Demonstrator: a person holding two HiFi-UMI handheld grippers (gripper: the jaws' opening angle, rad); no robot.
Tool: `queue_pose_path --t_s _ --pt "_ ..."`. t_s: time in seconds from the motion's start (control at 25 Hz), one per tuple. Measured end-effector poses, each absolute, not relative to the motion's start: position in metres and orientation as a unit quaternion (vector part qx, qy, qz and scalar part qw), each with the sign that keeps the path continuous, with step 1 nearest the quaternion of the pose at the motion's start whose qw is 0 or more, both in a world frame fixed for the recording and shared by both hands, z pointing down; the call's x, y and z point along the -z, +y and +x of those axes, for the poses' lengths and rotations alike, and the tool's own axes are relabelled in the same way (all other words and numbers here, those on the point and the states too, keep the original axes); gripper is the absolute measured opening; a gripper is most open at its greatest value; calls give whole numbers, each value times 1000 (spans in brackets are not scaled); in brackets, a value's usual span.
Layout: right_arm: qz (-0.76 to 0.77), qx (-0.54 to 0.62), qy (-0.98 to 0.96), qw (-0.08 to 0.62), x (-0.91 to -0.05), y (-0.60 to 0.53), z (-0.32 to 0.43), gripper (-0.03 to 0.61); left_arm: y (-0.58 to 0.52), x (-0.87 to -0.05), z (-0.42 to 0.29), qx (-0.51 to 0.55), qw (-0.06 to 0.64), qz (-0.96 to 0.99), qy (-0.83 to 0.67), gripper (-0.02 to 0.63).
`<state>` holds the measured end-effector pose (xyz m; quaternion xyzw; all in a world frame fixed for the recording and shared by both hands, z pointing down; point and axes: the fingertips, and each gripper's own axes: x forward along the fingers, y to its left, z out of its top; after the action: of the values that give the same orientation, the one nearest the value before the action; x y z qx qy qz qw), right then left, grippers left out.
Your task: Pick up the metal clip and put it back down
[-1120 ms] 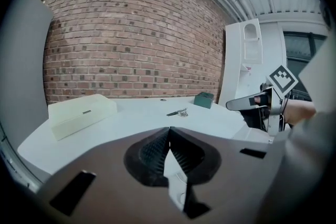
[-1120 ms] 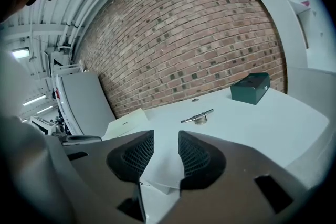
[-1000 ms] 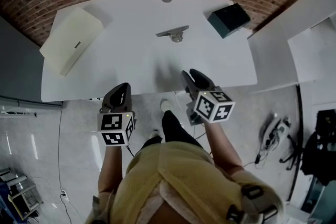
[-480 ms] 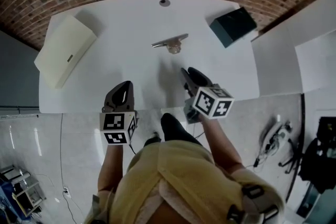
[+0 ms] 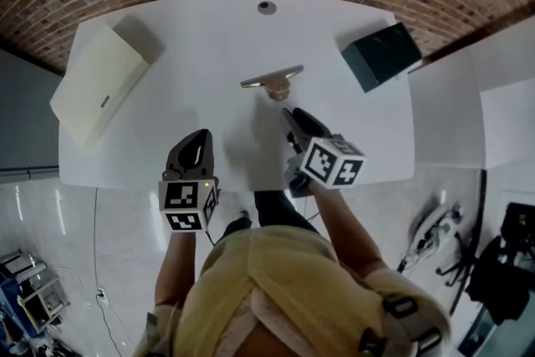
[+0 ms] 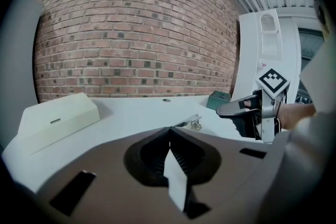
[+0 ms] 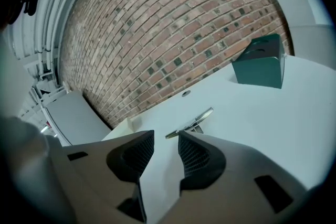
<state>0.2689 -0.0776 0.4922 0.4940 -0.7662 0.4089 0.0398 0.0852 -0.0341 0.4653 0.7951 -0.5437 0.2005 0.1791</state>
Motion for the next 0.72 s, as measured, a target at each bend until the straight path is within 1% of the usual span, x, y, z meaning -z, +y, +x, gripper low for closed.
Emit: queue_pose_path --t_s 0.28,0.72 --pt "487 -466 -738 19 -511 -101 268 123 -59 -471 95 -207 185 789 -548 3" --pt "492 -510 -705 9 -535 -132 272 123 -89 -482 100 -219 191 782 -551 3"
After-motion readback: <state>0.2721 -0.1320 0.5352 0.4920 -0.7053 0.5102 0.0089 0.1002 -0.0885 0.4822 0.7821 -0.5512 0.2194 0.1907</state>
